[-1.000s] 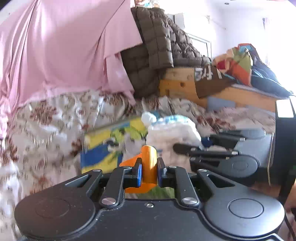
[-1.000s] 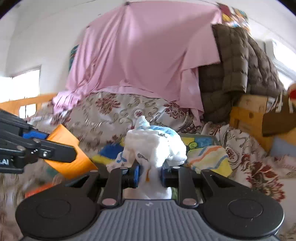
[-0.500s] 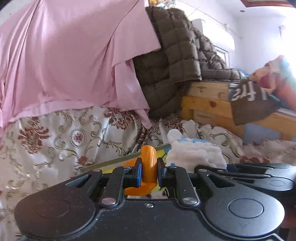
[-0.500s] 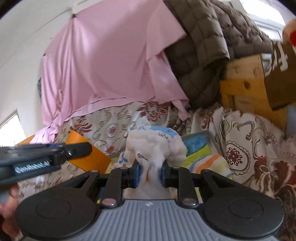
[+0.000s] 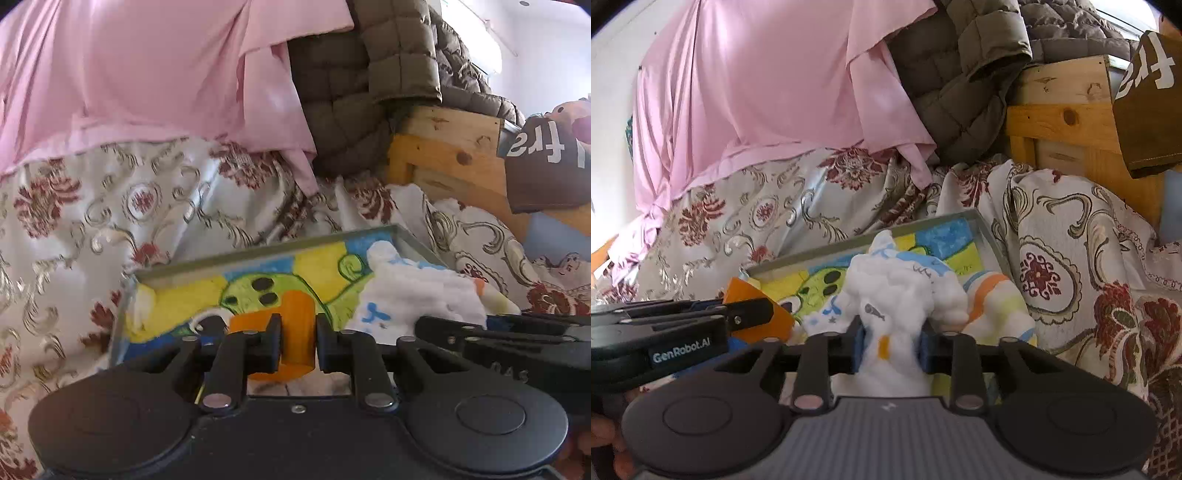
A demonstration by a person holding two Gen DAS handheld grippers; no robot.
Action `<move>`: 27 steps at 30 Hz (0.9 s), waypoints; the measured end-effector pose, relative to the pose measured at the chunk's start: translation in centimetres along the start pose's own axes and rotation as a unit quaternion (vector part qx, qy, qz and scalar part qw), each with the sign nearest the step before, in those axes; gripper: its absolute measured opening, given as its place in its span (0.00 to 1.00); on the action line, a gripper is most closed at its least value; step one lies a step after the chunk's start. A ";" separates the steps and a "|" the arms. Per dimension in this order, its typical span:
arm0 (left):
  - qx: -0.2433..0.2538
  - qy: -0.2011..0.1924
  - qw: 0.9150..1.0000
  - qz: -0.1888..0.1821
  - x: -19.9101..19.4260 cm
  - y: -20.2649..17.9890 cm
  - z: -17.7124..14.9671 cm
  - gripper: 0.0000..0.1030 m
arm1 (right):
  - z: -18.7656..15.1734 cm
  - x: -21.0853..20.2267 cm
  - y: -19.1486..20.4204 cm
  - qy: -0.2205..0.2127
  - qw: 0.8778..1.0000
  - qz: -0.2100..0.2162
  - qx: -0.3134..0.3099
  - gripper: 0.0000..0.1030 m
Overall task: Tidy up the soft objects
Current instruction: 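Carry the muslin cloth and orange piece onto the cartoon tray and release, then move both tools back over the remaining soft items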
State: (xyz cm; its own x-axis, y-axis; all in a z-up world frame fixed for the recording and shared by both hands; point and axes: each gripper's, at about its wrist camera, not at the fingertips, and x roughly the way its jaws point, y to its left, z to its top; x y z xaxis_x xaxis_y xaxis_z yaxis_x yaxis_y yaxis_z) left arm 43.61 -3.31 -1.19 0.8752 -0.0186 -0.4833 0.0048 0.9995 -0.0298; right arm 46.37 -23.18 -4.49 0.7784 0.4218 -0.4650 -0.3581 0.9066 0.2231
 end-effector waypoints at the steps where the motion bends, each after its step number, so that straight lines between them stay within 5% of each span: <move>1: -0.004 0.006 1.000 -0.004 0.0 0.0 -0.1 0.22 | -0.1 0.1 0.0 0.003 1.000 0.000 0.000 0.40; 8: -0.014 0.019 1.000 -0.006 -0.5 -0.2 -0.7 0.33 | -0.4 -0.4 0.0 0.004 1.000 -0.016 -0.018 0.59; 13: -0.041 0.017 0.999 -0.025 -1.1 0.0 -1.4 0.59 | -0.5 -1.9 -0.1 -0.009 0.998 -0.033 -0.043 0.78; 17: -0.053 0.005 0.998 -0.022 -2.5 0.0 -1.5 0.64 | -0.3 -3.5 -0.1 -0.025 0.997 -0.047 -0.054 0.82; 21: -0.065 -0.037 0.997 -0.002 -5.3 -0.1 -1.9 0.83 | 0.1 -5.5 -0.2 -0.049 0.996 -0.062 -0.042 0.87; 27: -0.058 -0.073 0.995 0.031 -9.7 -0.6 -2.5 0.90 | 0.3 -9.1 0.1 -0.086 0.993 -0.074 -0.035 0.91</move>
State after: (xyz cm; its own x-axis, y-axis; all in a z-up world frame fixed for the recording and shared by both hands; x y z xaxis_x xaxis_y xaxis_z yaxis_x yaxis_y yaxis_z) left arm 33.92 -3.81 1.27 0.9332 0.0550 -0.3550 -0.0994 0.9892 -0.1081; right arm 39.43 -26.96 -0.03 0.8995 0.2815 -0.3342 -0.2633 0.9595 0.0997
